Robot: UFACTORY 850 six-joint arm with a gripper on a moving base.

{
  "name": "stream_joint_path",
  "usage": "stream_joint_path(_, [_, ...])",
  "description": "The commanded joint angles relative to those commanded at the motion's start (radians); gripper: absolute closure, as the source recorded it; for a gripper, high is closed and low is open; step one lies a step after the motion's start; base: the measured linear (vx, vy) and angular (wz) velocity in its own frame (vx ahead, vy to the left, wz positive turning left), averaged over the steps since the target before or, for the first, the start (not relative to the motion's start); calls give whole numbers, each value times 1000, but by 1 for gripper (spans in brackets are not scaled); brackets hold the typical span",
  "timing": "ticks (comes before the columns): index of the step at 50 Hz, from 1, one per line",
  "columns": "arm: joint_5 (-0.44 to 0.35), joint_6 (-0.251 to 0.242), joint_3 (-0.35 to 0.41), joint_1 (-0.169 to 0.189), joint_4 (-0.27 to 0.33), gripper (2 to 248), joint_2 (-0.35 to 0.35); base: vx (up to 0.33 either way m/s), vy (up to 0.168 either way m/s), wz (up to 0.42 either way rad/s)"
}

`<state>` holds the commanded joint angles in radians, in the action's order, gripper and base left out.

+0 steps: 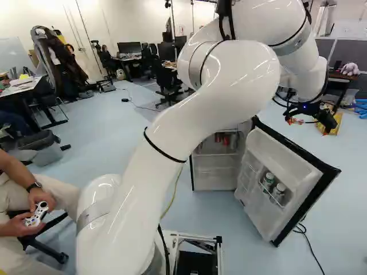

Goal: Grab a drink from the fridge

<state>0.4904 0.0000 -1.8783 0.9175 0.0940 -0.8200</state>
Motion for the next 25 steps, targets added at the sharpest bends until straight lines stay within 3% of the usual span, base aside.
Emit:
stream_joint_path(10, [0, 0, -55, 9, 0, 3, -37, 0, 0, 0])
stream_joint_path(25, [0, 0, -68, 11, 0, 3, -49, 0, 0, 0])
